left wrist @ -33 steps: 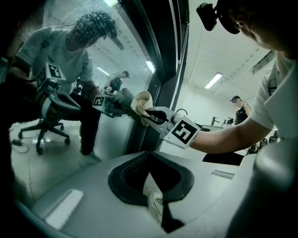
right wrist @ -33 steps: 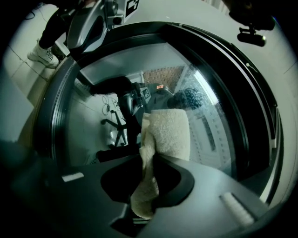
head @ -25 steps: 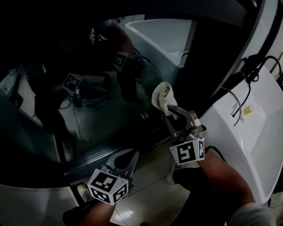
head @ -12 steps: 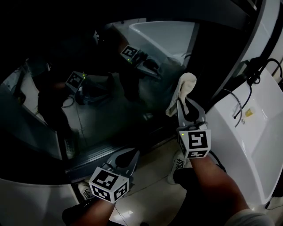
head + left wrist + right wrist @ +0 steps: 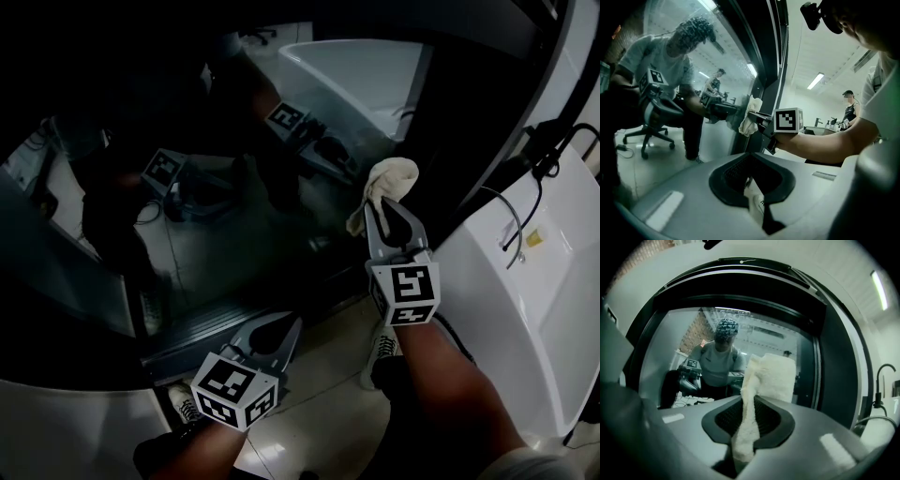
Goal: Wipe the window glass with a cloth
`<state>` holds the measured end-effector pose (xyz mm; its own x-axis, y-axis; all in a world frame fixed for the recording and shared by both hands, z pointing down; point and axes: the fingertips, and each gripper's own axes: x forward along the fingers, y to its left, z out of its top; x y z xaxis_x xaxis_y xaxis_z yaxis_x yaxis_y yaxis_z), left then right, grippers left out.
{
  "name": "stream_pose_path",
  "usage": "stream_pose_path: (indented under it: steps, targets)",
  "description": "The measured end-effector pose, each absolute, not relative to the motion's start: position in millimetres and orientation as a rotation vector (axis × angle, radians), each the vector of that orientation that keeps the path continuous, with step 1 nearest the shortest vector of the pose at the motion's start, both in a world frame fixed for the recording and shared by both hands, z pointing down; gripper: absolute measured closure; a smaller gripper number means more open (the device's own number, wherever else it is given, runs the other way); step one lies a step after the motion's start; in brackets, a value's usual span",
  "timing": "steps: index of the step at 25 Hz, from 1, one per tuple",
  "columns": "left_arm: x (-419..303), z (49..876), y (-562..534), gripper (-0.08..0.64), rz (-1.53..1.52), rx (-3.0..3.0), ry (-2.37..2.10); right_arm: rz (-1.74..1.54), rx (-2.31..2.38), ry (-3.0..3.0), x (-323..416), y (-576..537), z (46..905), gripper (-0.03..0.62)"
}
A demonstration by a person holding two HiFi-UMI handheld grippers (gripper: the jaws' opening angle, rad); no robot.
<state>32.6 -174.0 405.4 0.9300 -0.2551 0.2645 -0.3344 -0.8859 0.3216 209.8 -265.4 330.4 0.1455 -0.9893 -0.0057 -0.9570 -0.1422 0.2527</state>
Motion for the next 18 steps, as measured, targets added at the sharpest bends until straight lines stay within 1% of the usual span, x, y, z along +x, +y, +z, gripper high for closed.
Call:
stream_pose_path:
  steps: [4, 18]
  targets:
    - [31.6, 405.2, -176.1, 0.543, 0.308, 2.715, -0.437, -0.2, 2.255, -1.938, 209.3, -267.2, 331.8, 0.537]
    - [33.9, 403.6, -169.6, 0.543, 0.321, 2.703, -0.479, -0.177, 2.23, -1.983, 204.6, -262.3, 331.8, 0.537]
